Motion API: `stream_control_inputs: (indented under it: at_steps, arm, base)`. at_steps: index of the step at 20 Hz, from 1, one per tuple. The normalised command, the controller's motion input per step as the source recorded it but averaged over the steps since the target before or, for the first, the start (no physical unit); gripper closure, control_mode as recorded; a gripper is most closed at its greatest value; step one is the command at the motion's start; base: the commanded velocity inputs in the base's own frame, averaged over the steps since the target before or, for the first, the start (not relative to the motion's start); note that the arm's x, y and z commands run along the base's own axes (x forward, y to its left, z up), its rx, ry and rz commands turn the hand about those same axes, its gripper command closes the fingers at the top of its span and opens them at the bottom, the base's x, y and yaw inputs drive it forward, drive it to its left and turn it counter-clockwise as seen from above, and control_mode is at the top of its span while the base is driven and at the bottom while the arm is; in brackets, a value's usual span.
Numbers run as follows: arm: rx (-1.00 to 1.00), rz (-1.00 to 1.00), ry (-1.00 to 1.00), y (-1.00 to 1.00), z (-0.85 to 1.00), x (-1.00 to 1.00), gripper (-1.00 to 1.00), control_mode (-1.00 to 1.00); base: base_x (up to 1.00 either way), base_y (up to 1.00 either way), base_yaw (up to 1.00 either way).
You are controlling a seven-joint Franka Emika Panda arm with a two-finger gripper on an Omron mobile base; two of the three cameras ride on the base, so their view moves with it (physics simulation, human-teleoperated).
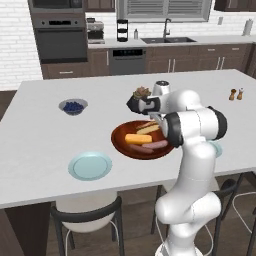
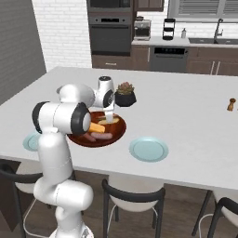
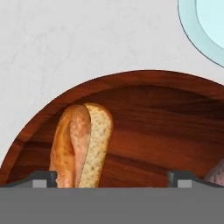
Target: Place one bun and one sausage from the bowl on each plate.
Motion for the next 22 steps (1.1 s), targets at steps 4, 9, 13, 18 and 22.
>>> stream_control_inputs:
  at_steps: [4,9,13,18,22]
  arm:
    - [0.0,-0.04,0.09,0.0,-0.16,0.32,-1.0,-1.0]
    - [0.01,-0.01,0.09,-0.02,-0.17,0.38,-1.0,-1.0]
    - [0.01,0.0,0.05,0.0,-0.24,0.27,-1.0,-1.0]
    - [0.0,0.0,0.02,0.0,-0.24,0.03,1.0,-1.0]
    - [0.0,-0.02,-0.03,0.0,-0.12,-0.34,1.0,-1.0]
  base:
    - [0.0,0.0,0.0]
    - [0.0,0.0,0.0]
    - [0.0,0.0,0.0]
    - [0.0,0.0,0.0]
    - [0.0,0.0,0.0]
